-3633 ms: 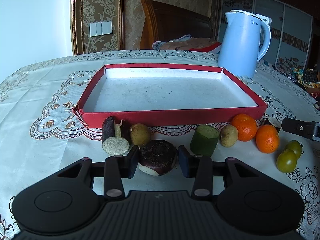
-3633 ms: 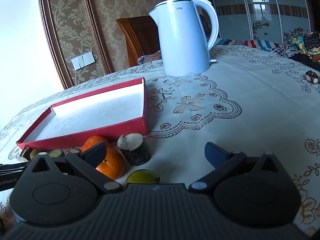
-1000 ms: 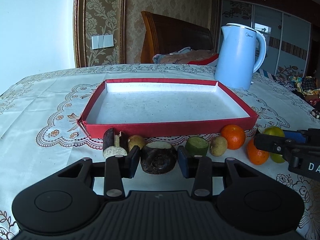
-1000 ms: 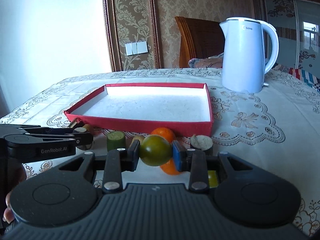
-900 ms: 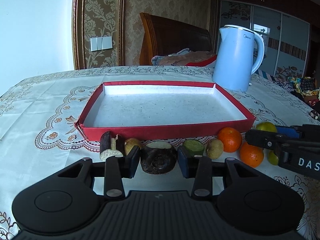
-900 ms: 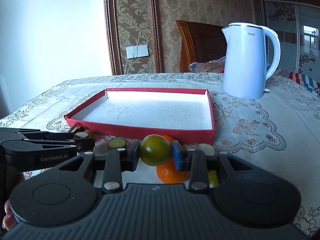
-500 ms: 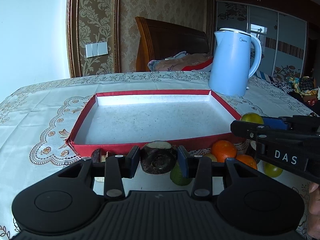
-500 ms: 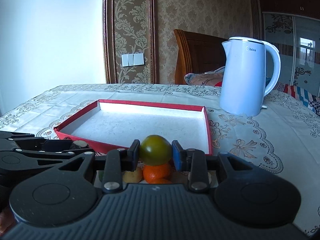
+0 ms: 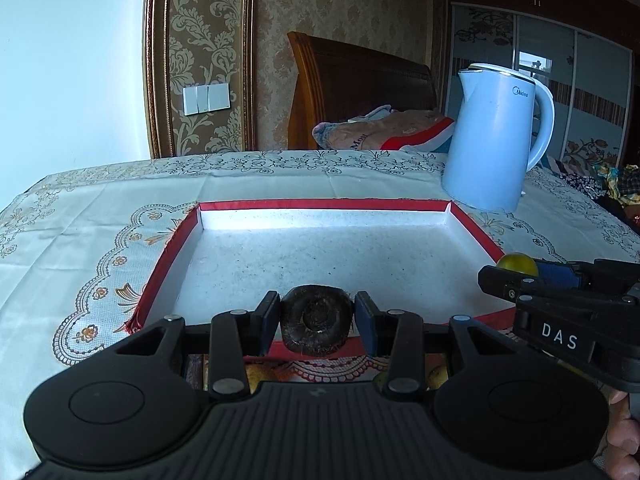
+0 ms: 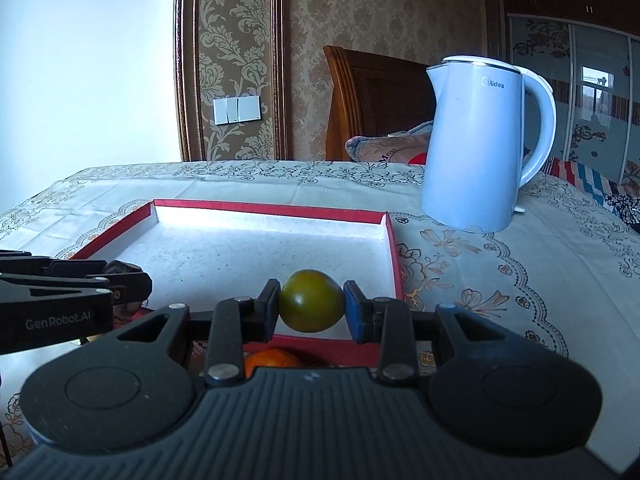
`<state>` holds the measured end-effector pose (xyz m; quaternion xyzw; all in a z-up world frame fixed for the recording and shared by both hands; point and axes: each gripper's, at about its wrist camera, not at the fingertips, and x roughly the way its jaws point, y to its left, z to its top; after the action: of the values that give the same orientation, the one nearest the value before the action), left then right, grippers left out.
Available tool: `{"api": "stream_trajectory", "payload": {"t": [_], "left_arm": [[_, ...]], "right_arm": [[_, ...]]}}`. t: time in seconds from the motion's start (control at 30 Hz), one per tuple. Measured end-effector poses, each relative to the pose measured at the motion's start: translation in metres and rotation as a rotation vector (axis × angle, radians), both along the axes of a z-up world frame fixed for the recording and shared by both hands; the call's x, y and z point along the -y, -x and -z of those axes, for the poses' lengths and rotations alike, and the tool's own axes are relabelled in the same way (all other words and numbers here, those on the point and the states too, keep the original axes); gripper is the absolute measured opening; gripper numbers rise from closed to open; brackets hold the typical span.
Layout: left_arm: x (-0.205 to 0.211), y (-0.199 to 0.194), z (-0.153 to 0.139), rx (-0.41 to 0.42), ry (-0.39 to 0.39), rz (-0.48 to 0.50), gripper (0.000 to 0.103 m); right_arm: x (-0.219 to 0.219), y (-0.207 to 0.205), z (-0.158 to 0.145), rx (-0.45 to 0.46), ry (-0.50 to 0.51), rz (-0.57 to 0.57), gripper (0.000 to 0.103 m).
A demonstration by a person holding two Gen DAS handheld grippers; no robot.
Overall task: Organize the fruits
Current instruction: 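Lift and carry the eggplant slice and green tomato over the red tray, then open the left tool over the tray while the right tool releases the tomato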
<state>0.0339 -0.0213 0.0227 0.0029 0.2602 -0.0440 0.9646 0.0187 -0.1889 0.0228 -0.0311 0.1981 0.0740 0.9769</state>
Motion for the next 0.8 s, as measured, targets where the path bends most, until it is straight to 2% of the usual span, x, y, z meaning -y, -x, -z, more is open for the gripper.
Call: {"api": "stream_trajectory", "payload": {"t": [0.13,0.27,0.6,0.8], "left_arm": [[0.001,-0.013,0.001,0.006,-0.012,-0.013,0.040],[-0.001,-0.031,0.002,-0.013,0.010,-0.020,0.040],[0.008,-0.071,0.000,0.009,-0.040,-0.059,0.037],[0.007,-0.083,0.007,-0.021,-0.036,-0.067,0.037]], "right_arm": [[-0.002,-0.016,0.002,-0.018,0.014,0.010,0.032],[-0.005,-0.034,0.002,-0.039,0.020,0.013,0.032],[-0.012,-0.096,0.003,-0.123,0.001,0.031,0.032],[-0.010,-0.115,0.007,-0.166,-0.009,0.033,0.032]]}}
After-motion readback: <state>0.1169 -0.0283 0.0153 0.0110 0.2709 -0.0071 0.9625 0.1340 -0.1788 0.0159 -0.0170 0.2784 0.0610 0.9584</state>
